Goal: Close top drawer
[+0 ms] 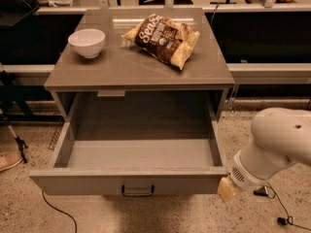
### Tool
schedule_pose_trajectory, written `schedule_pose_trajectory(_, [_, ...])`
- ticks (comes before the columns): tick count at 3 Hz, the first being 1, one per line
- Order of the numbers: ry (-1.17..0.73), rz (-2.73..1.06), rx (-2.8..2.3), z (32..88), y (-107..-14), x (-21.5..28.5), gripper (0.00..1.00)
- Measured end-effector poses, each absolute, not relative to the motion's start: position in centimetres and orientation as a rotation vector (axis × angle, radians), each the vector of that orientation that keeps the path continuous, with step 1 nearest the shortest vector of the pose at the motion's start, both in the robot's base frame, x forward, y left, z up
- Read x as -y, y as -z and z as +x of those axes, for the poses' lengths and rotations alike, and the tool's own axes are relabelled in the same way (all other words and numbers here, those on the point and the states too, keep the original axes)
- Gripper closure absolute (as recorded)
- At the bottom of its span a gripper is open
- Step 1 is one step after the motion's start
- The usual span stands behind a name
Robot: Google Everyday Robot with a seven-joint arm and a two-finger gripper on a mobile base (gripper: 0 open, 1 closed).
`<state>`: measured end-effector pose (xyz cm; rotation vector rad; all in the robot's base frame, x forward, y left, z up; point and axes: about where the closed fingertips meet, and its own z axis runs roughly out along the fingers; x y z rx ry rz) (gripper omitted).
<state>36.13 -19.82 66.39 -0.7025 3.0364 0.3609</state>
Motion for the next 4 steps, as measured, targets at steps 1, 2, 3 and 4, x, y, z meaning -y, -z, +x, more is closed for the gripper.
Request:
schedule_pose_trajectory(1, [-0.325,-0.667,-3.068,38.4,-62.8,19.3,1.00])
schedule_pose_trajectory(2, [-0.326,-0.666,-3.068,38.4,-62.8,19.3,1.00])
schedule_pose_trajectory(3, [-0.426,-0.600,-2.983,41.0,-62.2,18.2,1.00])
schedule_pose_trajectory(4, [-0.510,-0.591,-2.867,45.0,-62.4,16.5,1.00])
